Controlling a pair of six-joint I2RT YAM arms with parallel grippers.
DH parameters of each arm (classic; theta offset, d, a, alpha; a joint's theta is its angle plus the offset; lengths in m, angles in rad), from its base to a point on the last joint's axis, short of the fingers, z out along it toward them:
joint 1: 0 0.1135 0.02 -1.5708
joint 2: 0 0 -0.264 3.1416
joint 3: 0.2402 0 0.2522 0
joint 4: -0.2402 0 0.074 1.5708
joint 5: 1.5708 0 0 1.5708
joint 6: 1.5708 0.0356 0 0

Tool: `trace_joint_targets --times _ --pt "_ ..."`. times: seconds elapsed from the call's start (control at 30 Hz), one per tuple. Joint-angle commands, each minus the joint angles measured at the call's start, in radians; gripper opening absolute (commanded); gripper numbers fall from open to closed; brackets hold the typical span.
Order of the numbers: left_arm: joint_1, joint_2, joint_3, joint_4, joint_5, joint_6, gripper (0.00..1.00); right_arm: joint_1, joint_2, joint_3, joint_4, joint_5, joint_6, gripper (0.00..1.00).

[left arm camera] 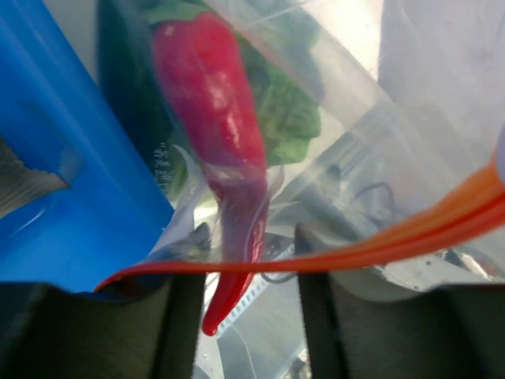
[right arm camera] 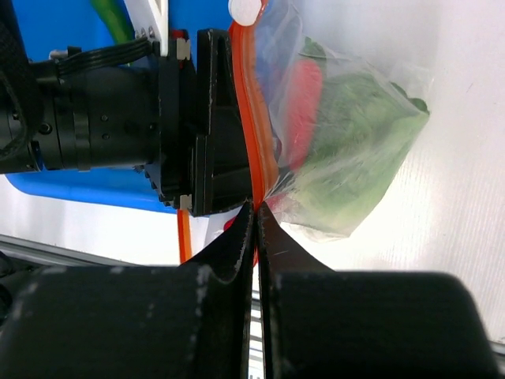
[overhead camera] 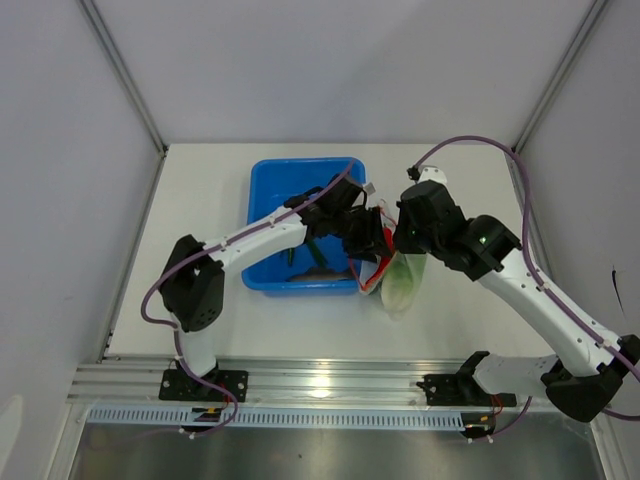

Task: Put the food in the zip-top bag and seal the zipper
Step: Place the fake vegetable in the zipper food storage bag, then pick up the fake vegetable from the bin.

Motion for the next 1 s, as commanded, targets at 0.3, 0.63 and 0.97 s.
trace_joint_targets --times 0.3,0.63,0.97 --pt "-0.02 -0.361 -0.094 -0.053 -0.187 0.188 0.62 -0.198 -0.057 0.135 -0.143 0.014 -0.06 0.0" --pt "-0.009 -0.527 -0.24 -0.046 -0.255 0.209 0.63 -0.346 -0.016 -0.122 0.028 -0.167 -0.135 0.0" --pt "-0.003 -0.501 -0.252 -0.052 -0.123 0.217 0.62 -0.377 0.018 0.15 -0.07 -0.201 -0.169 0.0"
